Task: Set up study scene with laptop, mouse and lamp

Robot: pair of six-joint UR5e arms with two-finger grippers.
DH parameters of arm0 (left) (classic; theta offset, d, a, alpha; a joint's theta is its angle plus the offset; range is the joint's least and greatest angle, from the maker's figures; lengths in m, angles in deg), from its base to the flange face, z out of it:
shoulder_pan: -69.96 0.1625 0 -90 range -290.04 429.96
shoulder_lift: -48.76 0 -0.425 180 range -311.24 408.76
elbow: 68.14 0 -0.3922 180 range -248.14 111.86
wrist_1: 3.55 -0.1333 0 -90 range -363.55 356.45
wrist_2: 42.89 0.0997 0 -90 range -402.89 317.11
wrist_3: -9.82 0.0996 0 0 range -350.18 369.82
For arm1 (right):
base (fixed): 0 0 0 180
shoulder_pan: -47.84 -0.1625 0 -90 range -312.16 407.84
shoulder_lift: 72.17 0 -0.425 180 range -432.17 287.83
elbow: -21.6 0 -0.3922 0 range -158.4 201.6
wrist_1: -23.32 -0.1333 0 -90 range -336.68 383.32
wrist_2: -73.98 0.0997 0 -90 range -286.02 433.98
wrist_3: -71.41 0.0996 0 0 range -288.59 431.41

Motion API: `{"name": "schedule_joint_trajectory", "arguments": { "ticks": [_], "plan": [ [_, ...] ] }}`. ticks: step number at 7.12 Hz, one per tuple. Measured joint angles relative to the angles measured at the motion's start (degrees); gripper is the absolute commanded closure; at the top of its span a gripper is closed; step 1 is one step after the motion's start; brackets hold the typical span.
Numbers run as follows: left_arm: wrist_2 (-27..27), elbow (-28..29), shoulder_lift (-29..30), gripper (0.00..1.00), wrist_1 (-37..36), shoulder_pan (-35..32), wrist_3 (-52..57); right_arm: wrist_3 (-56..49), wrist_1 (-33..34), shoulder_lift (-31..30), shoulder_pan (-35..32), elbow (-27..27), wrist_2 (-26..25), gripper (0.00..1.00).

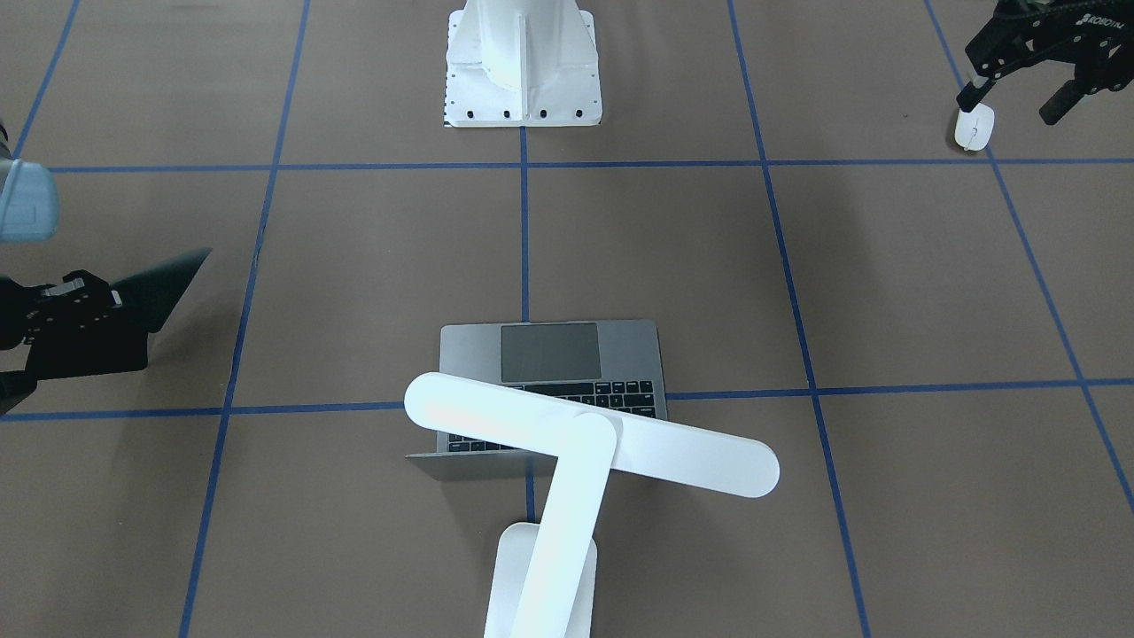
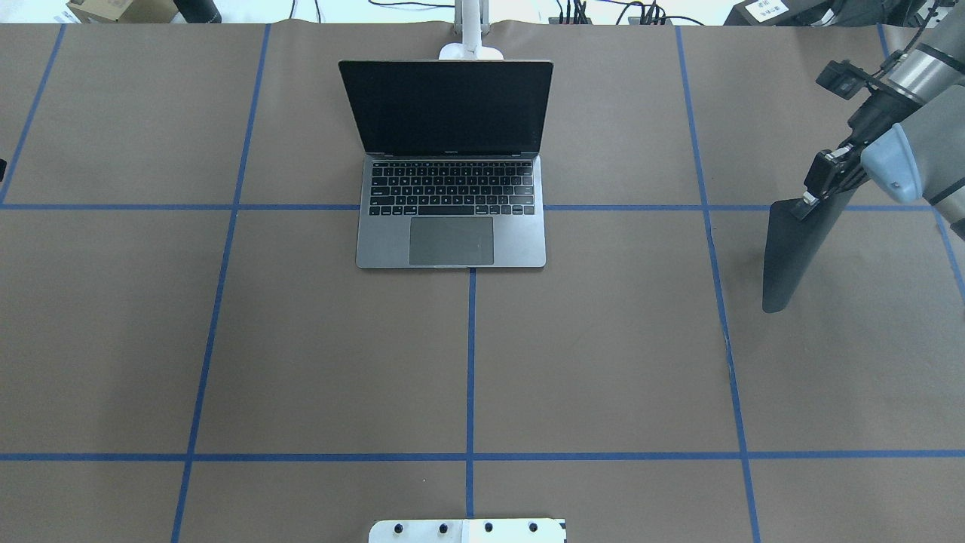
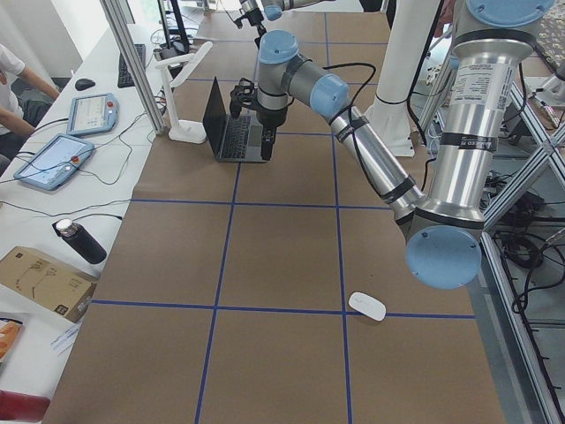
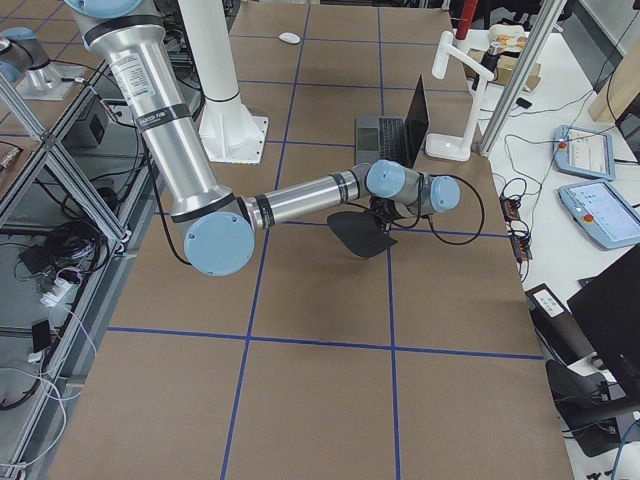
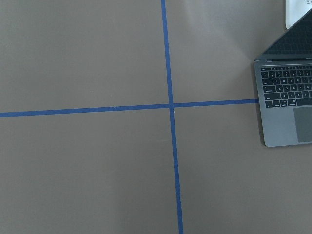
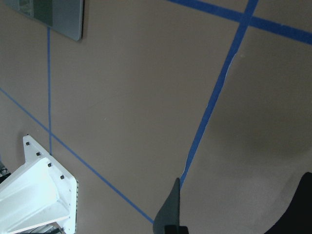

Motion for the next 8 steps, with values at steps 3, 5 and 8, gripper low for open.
{"name": "schedule_joint_trajectory", "arguments": {
  "ticks": [3,5,8],
  "plan": [
    [0.0,0.1,-0.1,0.0,0.0,0.0,0.0,9.8,-9.3,4.9,3.8,4.9,-0.1,1.0],
    [0.0,0.0,-0.1,0.0,0.0,-0.1,0.0,11.0,-9.9,9.3,4.8,8.6,-0.2,1.0],
    [0.0,0.0,-0.2,0.0,0.0,-0.3,0.0,11.8,-11.7,14.6,5.9,15.1,-0.2,1.0]
  ]
}}
